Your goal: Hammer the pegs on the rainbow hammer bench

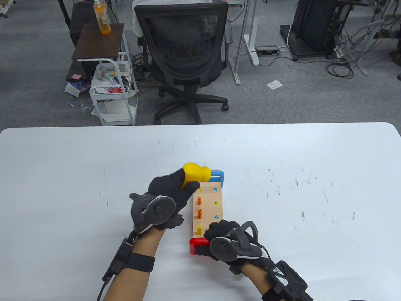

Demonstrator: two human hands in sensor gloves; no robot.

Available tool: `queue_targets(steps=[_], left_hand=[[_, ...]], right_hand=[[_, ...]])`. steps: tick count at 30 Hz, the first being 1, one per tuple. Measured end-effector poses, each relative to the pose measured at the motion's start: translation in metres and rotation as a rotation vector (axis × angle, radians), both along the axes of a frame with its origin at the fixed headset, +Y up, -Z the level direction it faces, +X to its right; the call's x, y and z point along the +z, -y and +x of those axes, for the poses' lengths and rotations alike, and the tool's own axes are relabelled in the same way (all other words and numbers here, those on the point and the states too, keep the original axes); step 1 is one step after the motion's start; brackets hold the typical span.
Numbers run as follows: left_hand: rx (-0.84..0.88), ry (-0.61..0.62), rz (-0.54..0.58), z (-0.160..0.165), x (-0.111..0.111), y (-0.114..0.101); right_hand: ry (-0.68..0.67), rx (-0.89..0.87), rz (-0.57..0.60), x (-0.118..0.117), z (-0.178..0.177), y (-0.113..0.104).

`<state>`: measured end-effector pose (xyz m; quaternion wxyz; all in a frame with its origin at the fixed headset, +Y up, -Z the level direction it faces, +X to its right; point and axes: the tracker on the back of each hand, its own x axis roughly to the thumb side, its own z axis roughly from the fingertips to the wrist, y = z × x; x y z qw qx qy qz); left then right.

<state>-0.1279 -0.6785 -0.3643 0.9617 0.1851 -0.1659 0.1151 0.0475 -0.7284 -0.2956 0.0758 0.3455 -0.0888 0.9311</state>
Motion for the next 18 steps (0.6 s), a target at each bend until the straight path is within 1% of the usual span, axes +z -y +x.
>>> queue_targets(steps=[1, 2, 3, 4, 5, 6, 9, 12, 13, 14, 15, 17, 18], left_hand=[[-0.297, -0.011, -0.093, 0.008, -0.005, 0.035], [-0.443, -0.105, 0.002, 0.005, 0.0, 0.045], [-0.344, -0.051, 0.017, 0.004, -0.005, 0.042], [-0.171, 0.001, -0.101, 0.005, -0.006, 0.037], [-0.102, 0.016, -0.089, 0.004, -0.004, 0.029], [-0.057, 0.005, -0.013, 0.002, -0.002, 0.009], [0.036, 0.031, 0.136, 0.0, 0.006, -0.048], [0.064, 0.049, 0.263, -0.004, 0.018, -0.085], [0.074, 0.046, 0.292, -0.006, 0.021, -0.092], [0.083, 0.042, 0.302, -0.007, 0.021, -0.094], [0.093, 0.033, 0.3, -0.009, 0.02, -0.091], [0.072, 0.022, 0.257, -0.01, 0.013, -0.074], [0.019, 0.005, 0.203, -0.01, 0.005, -0.054]], right_hand=[[0.001, 0.001, 0.0, 0.0, 0.0, 0.0], [0.0, -0.002, -0.001, 0.0, 0.0, 0.0], [0.0, -0.001, -0.001, 0.0, 0.0, 0.0], [-0.001, -0.002, 0.001, 0.0, 0.0, 0.0], [-0.003, -0.004, -0.001, 0.0, 0.001, 0.0], [-0.005, -0.008, -0.003, -0.001, 0.001, 0.0], [-0.005, -0.004, -0.001, -0.001, 0.001, 0.0], [-0.006, -0.006, -0.003, -0.001, 0.001, 0.0], [-0.005, -0.006, -0.003, -0.001, 0.001, 0.0], [-0.005, -0.006, -0.003, -0.001, 0.001, 0.0], [-0.004, -0.004, -0.001, 0.0, 0.001, 0.0], [-0.003, -0.004, -0.001, 0.0, 0.001, 0.0], [-0.003, -0.004, -0.001, 0.0, 0.001, 0.0]])
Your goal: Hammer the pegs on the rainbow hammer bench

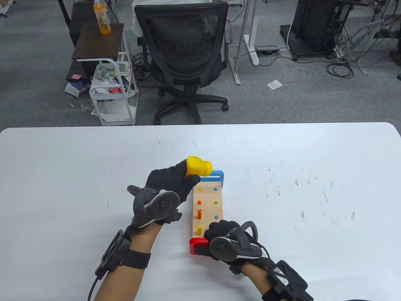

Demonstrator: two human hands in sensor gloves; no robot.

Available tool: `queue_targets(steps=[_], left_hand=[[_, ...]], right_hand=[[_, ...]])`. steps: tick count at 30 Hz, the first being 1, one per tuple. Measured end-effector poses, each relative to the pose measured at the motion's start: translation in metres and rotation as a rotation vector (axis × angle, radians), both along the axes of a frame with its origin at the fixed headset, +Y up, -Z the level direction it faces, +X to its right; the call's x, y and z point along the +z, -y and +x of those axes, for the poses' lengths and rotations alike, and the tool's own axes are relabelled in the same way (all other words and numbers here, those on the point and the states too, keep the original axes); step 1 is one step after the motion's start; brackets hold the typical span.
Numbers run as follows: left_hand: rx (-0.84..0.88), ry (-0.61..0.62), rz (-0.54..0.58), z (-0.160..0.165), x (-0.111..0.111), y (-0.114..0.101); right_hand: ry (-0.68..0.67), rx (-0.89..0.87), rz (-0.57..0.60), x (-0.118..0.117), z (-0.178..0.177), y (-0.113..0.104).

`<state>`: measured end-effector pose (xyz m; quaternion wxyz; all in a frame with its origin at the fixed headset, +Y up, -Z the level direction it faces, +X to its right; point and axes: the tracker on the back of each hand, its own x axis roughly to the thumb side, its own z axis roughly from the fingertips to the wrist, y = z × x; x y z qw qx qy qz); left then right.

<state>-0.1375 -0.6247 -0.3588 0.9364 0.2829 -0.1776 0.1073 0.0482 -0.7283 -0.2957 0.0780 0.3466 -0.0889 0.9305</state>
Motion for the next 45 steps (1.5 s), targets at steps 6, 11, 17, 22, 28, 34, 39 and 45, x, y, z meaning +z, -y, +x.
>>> queue_targets(steps=[6, 11, 17, 22, 28, 34, 39, 45], left_hand=[[-0.214, 0.001, -0.295, 0.007, -0.026, 0.104], [-0.085, -0.019, -0.16, 0.0, -0.014, 0.037], [0.128, 0.02, 0.12, -0.017, 0.029, -0.051], [0.061, 0.043, 0.173, -0.015, 0.053, -0.047], [-0.493, -0.02, -0.169, 0.004, 0.029, 0.072], [-0.174, 0.033, -0.034, -0.011, 0.035, 0.023], [0.055, 0.054, 0.131, -0.021, 0.053, -0.042], [-0.054, 0.05, -0.035, -0.002, 0.036, 0.008]], right_hand=[[0.0, -0.001, 0.0, 0.0, 0.0, 0.0], [-0.002, -0.001, 0.001, 0.0, 0.0, 0.0], [-0.002, -0.001, 0.0, 0.0, 0.0, 0.0], [0.0, 0.0, 0.0, 0.0, 0.0, 0.0], [0.0, -0.005, 0.001, 0.0, 0.0, 0.001], [0.002, -0.005, 0.002, 0.0, 0.0, 0.0], [0.003, -0.002, 0.001, 0.0, 0.0, 0.0], [0.004, -0.011, 0.001, 0.0, 0.001, 0.001]])
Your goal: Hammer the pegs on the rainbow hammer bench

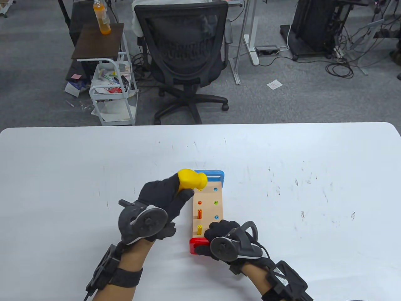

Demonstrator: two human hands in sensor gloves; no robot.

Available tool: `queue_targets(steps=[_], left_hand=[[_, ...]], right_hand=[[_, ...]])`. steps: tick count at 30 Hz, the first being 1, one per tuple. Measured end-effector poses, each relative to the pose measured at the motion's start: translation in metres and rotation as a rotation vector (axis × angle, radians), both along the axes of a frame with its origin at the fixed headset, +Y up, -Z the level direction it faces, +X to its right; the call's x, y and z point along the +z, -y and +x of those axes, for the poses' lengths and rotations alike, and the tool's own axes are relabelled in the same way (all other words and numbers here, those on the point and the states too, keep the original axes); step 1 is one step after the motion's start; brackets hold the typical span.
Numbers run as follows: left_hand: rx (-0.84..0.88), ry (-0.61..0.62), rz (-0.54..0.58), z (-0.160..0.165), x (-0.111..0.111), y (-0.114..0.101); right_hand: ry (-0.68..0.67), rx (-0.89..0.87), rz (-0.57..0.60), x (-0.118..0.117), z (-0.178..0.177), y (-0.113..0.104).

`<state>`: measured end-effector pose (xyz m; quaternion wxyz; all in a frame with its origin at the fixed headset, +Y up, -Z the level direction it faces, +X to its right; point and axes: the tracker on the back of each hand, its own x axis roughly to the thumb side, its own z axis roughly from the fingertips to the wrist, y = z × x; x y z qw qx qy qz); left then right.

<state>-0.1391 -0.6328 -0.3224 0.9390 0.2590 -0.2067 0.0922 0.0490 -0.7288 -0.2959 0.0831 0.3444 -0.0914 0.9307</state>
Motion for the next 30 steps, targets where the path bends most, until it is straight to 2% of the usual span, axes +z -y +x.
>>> queue_targets(steps=[2, 3, 4, 5, 6, 8, 12, 14, 16, 17, 18, 20, 21, 22, 23, 24, 25, 27, 30], left_hand=[[-0.415, -0.017, -0.211, 0.016, -0.018, 0.055], [-0.451, -0.149, -0.126, 0.003, -0.013, 0.066], [-0.231, 0.009, -0.047, 0.001, -0.02, 0.064], [-0.15, 0.083, -0.21, 0.002, -0.025, 0.06], [-0.144, 0.06, -0.216, 0.0, -0.021, 0.05], [-0.147, 0.027, -0.039, -0.002, -0.014, 0.023], [-0.021, 0.062, 0.143, -0.002, 0.011, -0.04], [0.046, 0.06, 0.213, -0.004, 0.021, -0.056], [0.095, 0.063, 0.252, -0.005, 0.028, -0.058], [0.082, 0.066, 0.262, -0.004, 0.028, -0.052], [0.008, 0.073, 0.252, 0.001, 0.025, -0.036], [-0.255, 0.034, 0.097, 0.014, 0.006, 0.015], [-0.469, -0.001, -0.078, 0.021, -0.009, 0.055], [-0.552, -0.176, -0.131, 0.014, -0.015, 0.072], [-0.335, -0.08, -0.046, 0.001, -0.013, 0.069], [-0.242, 0.036, -0.158, 0.005, -0.019, 0.066], [-0.21, 0.003, -0.226, 0.003, -0.015, 0.054], [-0.213, 0.001, -0.025, 0.002, -0.006, 0.024], [-0.132, 0.002, 0.074, 0.001, 0.007, -0.012]], right_hand=[[0.0, 0.0, 0.0, 0.0, 0.0, 0.0], [0.012, 0.005, 0.004, 0.0, -0.001, 0.0], [0.001, 0.013, 0.002, 0.0, -0.001, 0.0], [0.003, 0.004, 0.003, 0.0, -0.001, 0.001], [0.001, 0.007, 0.002, 0.0, -0.001, 0.001], [0.0, 0.006, 0.0, 0.0, -0.001, 0.001], [-0.001, 0.012, -0.002, 0.0, -0.001, 0.001], [0.0, 0.011, -0.001, 0.0, -0.001, 0.001], [0.002, 0.011, 0.002, 0.0, -0.001, 0.001], [0.002, 0.012, 0.002, 0.0, -0.001, 0.001], [0.002, 0.011, 0.002, 0.0, -0.001, 0.001], [0.003, 0.012, 0.003, 0.0, -0.001, 0.0], [0.002, 0.01, 0.003, 0.0, 0.0, 0.001], [0.004, 0.012, -0.002, -0.001, -0.001, 0.001], [0.001, 0.009, -0.001, -0.001, 0.0, 0.001], [0.001, 0.008, 0.002, 0.0, 0.0, 0.001], [0.001, 0.01, 0.003, 0.0, 0.0, 0.001], [0.0, 0.009, 0.001, -0.001, 0.0, 0.001], [0.0, 0.009, 0.002, 0.0, 0.0, 0.0]])
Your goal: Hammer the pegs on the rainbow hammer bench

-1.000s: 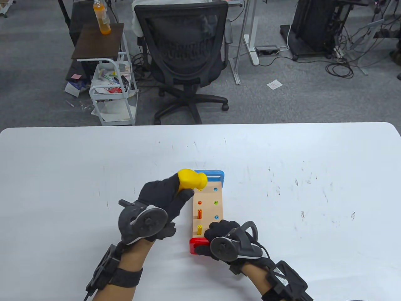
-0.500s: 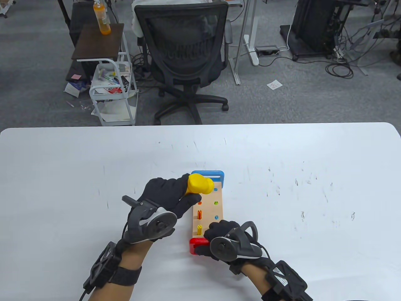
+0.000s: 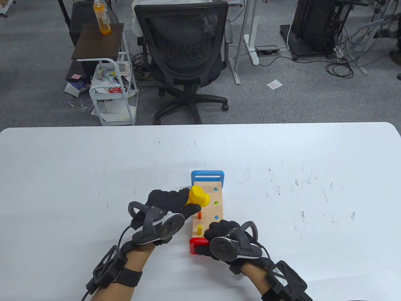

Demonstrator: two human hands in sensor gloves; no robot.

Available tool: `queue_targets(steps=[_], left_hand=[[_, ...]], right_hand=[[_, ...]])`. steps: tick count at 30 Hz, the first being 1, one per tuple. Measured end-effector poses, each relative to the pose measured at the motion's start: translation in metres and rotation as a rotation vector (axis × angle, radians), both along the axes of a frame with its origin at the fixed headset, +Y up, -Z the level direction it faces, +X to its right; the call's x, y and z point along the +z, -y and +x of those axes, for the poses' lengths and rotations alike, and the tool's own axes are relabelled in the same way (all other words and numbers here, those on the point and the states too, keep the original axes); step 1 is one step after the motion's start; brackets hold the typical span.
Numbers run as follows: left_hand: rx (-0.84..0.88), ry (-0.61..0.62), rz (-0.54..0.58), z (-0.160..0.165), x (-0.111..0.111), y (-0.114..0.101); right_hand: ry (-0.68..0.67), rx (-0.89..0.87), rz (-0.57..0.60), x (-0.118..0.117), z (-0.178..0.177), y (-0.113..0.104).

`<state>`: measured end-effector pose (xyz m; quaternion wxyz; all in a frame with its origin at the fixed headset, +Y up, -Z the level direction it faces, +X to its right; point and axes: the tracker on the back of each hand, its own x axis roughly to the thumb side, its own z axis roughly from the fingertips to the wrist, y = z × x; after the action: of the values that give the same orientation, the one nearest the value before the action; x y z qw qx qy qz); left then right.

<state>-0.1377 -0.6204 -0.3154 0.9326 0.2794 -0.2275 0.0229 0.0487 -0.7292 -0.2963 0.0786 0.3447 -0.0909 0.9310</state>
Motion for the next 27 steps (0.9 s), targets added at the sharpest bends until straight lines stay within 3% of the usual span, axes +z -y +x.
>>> queue_targets(steps=[3, 5, 6, 8, 10, 11, 12, 13, 14, 16, 18, 20, 22, 24, 25, 27], left_hand=[[0.137, 0.019, 0.087, -0.006, 0.011, -0.026], [0.183, 0.011, 0.09, -0.01, 0.011, -0.027], [0.186, 0.013, 0.067, -0.009, 0.008, -0.017], [0.076, -0.023, -0.089, 0.0, -0.003, 0.023], [-0.292, -0.117, -0.291, 0.015, -0.017, 0.083], [-0.288, -0.234, -0.117, 0.003, -0.009, 0.092], [-0.16, -0.148, -0.116, 0.002, -0.019, 0.088], [-0.146, -0.105, -0.311, -0.001, -0.024, 0.082], [-0.088, -0.084, -0.326, -0.004, -0.022, 0.072], [0.029, -0.052, -0.158, -0.01, -0.017, 0.041], [0.115, -0.014, -0.099, -0.011, -0.009, 0.016], [0.187, 0.019, 0.028, -0.012, 0.001, -0.012], [0.226, 0.03, 0.101, -0.013, 0.005, -0.023], [0.236, 0.031, 0.075, -0.012, 0.001, -0.012], [0.183, 0.019, 0.034, -0.008, -0.003, 0.005], [-0.099, -0.016, -0.144, 0.008, -0.018, 0.059]], right_hand=[[0.002, 0.002, 0.0, 0.0, 0.0, 0.0], [0.003, 0.004, 0.0, 0.0, 0.0, 0.0], [0.003, 0.004, 0.0, 0.0, 0.0, 0.0], [0.002, 0.004, -0.001, 0.0, 0.0, 0.0], [0.0, 0.003, -0.001, 0.0, 0.0, 0.0], [-0.001, 0.001, 0.0, 0.0, 0.0, 0.0], [0.0, 0.001, -0.002, 0.0, 0.0, 0.0], [-0.001, 0.001, 0.001, 0.0, 0.0, 0.0], [-0.002, 0.001, 0.0, 0.0, 0.0, 0.0], [-0.002, 0.0, -0.001, 0.0, 0.0, 0.0], [-0.001, 0.0, 0.0, 0.0, 0.0, 0.001], [-0.001, 0.0, -0.002, 0.0, -0.001, 0.001], [0.0, 0.0, -0.001, 0.0, -0.001, 0.001], [0.002, 0.001, 0.0, 0.0, -0.001, 0.001], [0.003, 0.002, -0.001, 0.0, -0.001, 0.001], [0.003, 0.002, -0.001, 0.0, -0.001, 0.001]])
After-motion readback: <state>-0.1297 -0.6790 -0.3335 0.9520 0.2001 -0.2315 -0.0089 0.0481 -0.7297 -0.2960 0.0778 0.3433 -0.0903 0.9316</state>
